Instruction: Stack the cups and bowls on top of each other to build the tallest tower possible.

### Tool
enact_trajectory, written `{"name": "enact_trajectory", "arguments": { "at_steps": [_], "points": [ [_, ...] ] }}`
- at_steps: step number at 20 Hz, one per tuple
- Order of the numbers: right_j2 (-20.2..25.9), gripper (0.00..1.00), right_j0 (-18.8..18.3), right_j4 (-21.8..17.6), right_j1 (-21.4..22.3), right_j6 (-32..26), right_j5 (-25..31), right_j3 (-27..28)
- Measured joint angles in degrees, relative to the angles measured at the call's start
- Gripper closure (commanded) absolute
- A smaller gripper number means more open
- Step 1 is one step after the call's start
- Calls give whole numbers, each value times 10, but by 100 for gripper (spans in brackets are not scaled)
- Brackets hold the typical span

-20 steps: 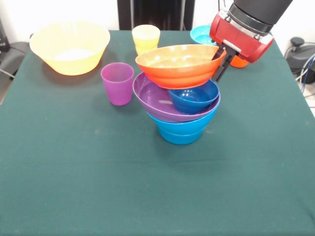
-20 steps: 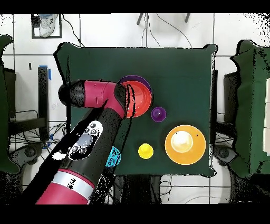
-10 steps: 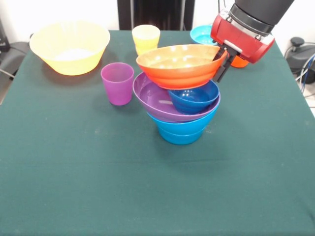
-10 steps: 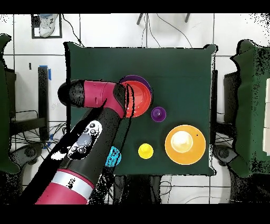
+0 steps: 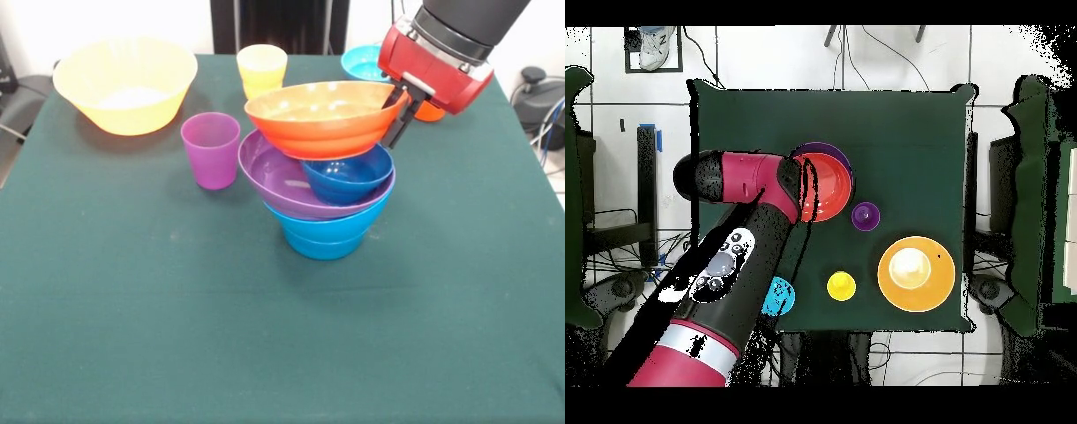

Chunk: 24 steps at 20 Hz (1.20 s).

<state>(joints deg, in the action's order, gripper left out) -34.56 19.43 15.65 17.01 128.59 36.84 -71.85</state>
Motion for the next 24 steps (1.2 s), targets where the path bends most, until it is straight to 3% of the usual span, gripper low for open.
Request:
{"name": "enact_trajectory", "arguments": {
  "at_steps": [24],
  "points": [
    [-13, 100, 5, 2, -17, 0, 9, 18]
  ]
}}
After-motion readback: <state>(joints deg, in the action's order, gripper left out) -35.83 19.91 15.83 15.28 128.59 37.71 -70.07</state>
